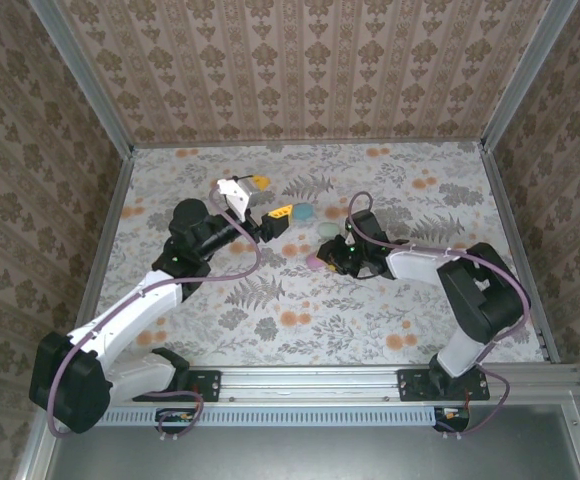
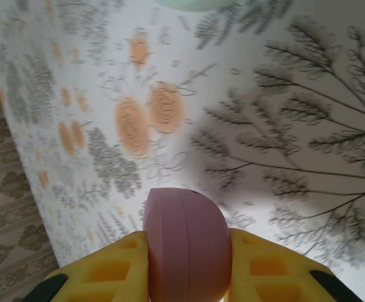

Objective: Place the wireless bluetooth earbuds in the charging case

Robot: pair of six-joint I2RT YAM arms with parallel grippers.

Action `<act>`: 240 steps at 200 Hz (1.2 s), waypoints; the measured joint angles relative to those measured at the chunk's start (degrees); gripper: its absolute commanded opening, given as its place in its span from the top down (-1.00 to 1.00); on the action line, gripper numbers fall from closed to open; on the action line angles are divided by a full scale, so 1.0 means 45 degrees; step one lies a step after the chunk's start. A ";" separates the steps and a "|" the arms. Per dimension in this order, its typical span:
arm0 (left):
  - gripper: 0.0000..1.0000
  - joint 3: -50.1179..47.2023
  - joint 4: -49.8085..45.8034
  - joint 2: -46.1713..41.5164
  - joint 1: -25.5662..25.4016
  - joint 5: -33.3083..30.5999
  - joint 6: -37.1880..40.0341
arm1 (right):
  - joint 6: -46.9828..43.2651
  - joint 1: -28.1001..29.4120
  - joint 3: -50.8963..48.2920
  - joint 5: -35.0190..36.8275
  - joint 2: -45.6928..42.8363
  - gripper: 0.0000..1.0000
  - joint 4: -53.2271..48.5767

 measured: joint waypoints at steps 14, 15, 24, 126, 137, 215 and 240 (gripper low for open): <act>-0.62 0.0000 -0.0102 -0.0005 0.0000 -0.0097 0.0034 | 0.0000 0.0000 0.0000 -0.0165 0.0364 0.54 0.0131; -0.62 0.0000 -0.0102 -0.0005 0.0000 -0.0102 0.0034 | 0.0010 -0.0005 0.0005 -0.0185 0.0389 0.54 0.0141; -0.62 0.0000 -0.0107 -0.0005 0.0000 -0.0155 0.0049 | 0.0005 0.0000 0.0068 -0.0199 0.0486 0.53 0.0311; -0.62 0.0000 -0.0107 0.0000 0.0000 -0.0393 0.0087 | -0.1282 -0.0053 0.0092 0.0301 0.0267 -0.06 -0.1166; -0.62 0.0000 -0.0107 0.0000 0.0000 -0.0432 0.0092 | -0.1462 -0.0068 0.0136 0.0471 0.0136 -0.10 -0.1554; -0.89 -0.0369 -0.0384 0.0000 0.0544 -0.2132 0.0058 | -0.4391 -0.0083 0.1166 0.5649 -0.4099 -0.50 -0.5377; -1.00 -0.0491 -0.1001 0.0000 0.1379 -0.3055 -0.0403 | -0.6062 -0.0282 0.0996 0.8616 -0.6261 -0.86 -0.5090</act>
